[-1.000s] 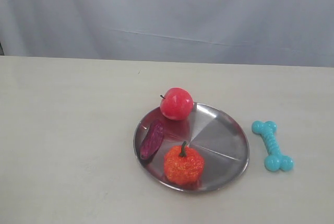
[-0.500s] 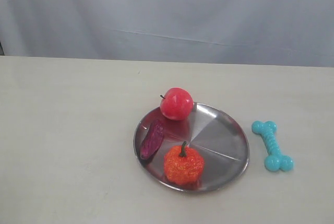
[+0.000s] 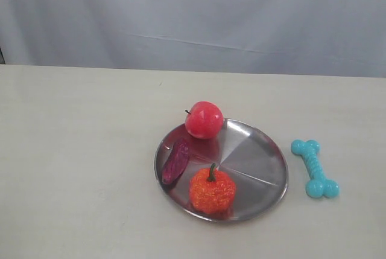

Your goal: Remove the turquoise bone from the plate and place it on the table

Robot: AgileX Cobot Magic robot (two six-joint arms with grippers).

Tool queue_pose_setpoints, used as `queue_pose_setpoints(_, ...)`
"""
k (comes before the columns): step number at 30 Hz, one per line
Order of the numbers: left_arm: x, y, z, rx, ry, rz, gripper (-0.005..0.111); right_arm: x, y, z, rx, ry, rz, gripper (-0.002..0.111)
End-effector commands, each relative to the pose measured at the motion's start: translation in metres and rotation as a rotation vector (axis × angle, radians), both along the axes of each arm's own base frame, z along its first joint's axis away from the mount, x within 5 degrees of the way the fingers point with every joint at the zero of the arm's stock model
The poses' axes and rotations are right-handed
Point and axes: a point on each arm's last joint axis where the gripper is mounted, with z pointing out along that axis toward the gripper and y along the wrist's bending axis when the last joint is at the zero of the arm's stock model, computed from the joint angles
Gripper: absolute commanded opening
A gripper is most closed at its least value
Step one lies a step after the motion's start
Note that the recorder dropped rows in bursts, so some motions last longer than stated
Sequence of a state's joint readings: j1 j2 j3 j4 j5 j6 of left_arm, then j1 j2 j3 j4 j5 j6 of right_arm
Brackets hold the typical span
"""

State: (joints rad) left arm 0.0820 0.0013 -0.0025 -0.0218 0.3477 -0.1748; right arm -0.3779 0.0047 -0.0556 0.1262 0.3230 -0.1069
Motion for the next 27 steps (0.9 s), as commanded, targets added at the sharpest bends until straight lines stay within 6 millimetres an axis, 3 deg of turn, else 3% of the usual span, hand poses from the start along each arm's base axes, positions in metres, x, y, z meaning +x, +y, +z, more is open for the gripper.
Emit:
queue_pose_setpoints(1,0.0,0.0,0.0,-0.006,-0.004,-0.005,0.0,0.001,0.0,-0.011,0.01,0.017,0.001,0.0)
queue_pose_setpoints(6,0.0,0.0,0.0,-0.006,-0.004,-0.005,0.0,0.0,0.001,-0.023,0.061,0.09,0.006,0.0)
queue_pose_setpoints(12,0.0,0.0,0.0,-0.006,-0.004,-0.005,0.0,0.001,0.002,-0.023,0.128,0.065,0.009,0.0)
queue_pose_setpoints(27,0.0,0.0,0.0,-0.006,-0.004,-0.005,0.0,0.001,0.002,-0.023,0.085,0.076,0.017,0.0)
